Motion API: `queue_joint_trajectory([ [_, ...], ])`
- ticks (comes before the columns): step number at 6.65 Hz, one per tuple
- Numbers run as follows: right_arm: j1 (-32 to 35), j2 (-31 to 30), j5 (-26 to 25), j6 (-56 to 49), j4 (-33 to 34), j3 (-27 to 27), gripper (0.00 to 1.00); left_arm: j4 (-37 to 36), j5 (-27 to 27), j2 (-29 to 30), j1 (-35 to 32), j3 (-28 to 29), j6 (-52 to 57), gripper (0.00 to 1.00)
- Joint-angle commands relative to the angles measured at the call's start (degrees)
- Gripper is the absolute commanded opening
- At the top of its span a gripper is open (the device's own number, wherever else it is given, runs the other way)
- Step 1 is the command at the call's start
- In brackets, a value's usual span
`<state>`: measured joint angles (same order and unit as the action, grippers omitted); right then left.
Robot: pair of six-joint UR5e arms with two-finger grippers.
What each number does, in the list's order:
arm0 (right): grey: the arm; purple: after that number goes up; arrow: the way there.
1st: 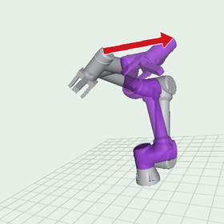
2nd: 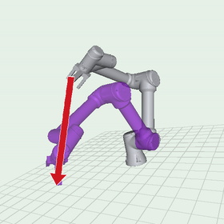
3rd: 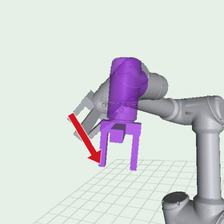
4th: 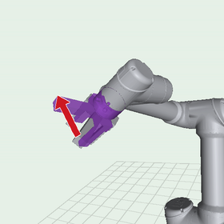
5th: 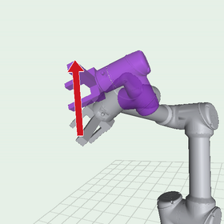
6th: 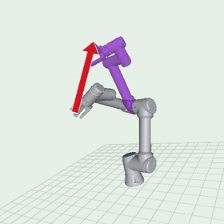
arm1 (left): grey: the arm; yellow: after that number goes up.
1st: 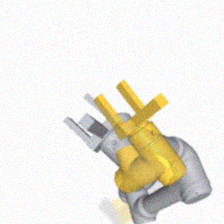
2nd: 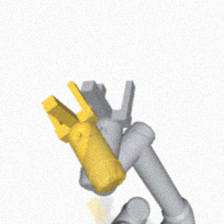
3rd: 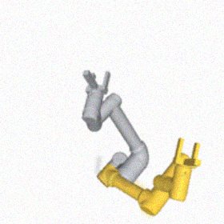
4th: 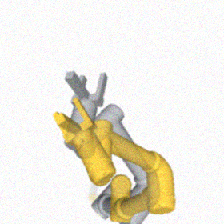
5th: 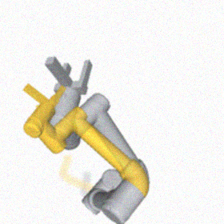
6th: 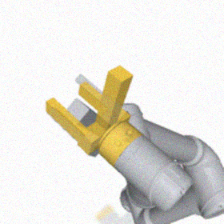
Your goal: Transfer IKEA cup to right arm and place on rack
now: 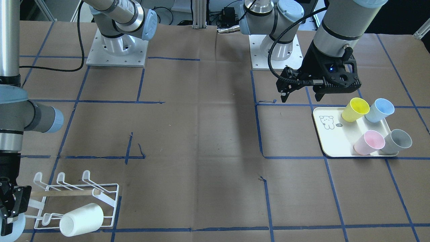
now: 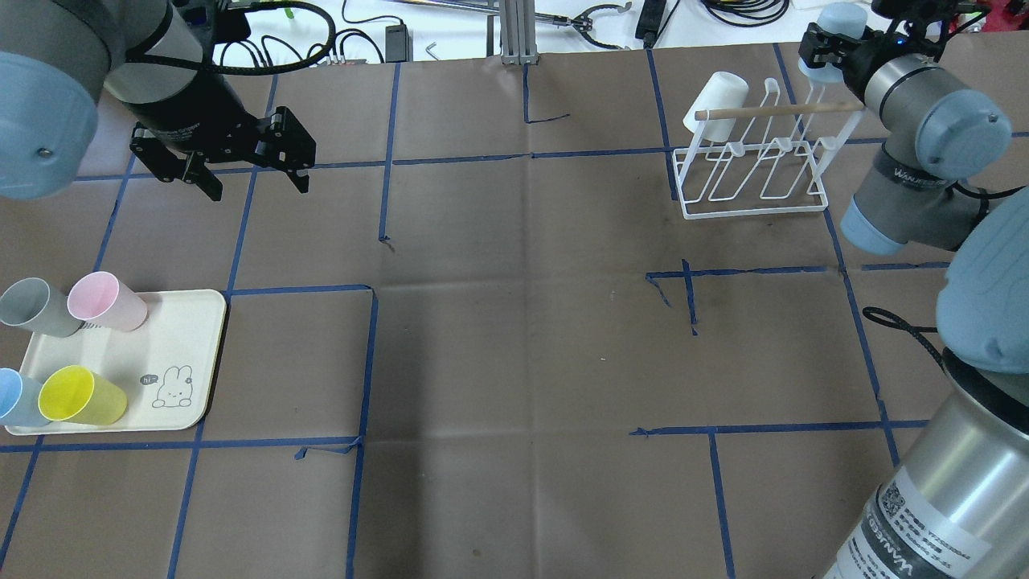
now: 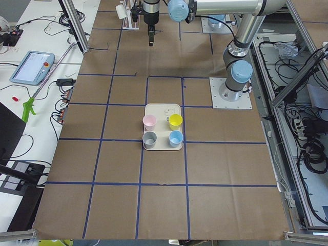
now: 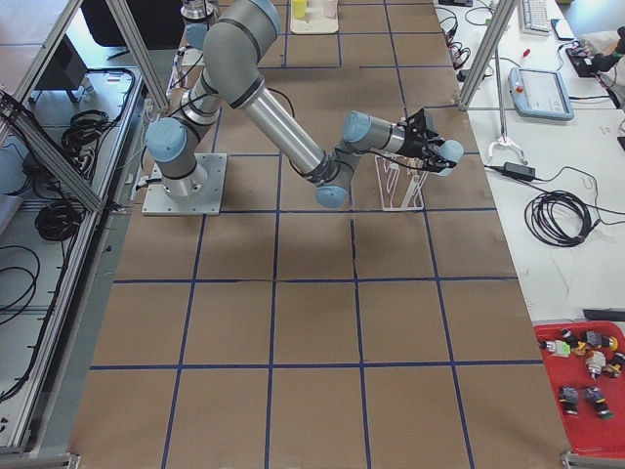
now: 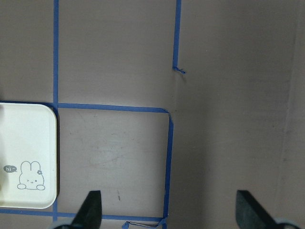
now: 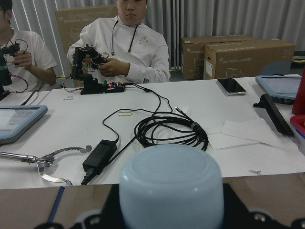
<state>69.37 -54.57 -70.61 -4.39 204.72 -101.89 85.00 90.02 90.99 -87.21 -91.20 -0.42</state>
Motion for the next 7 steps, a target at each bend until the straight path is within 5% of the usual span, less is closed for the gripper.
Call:
queue_joint_trajectory([
  [1, 0.1, 0.2, -0.4, 0.1, 0.0, -1.6, 0.27, 0.1, 0.0, 0.0, -0.1, 0.2, 0.0, 1.0],
  [2, 0.1, 0.3, -0.4, 0.2, 0.0, -2.5, 0.29, 0.1, 0.0, 0.0, -0.4, 0.1, 0.0, 1.0],
  [3, 0.1, 0.0, -0.4, 0.3, -0.5, -2.6, 0.56, 0.1, 0.2, 0.0, -1.3, 0.0, -0.3, 1.0],
  [4, 0.1, 0.1, -0.4, 1.0, -0.6, -2.4, 0.99, -0.2, 0.1, 0.0, -1.4, 0.1, -0.4, 1.0],
  [7, 0.2, -0.6, -0.2, 0.8, -0.6, -1.9, 1.0, -0.5, 0.2, -0.3, -1.3, 0.2, 0.1, 1.0],
])
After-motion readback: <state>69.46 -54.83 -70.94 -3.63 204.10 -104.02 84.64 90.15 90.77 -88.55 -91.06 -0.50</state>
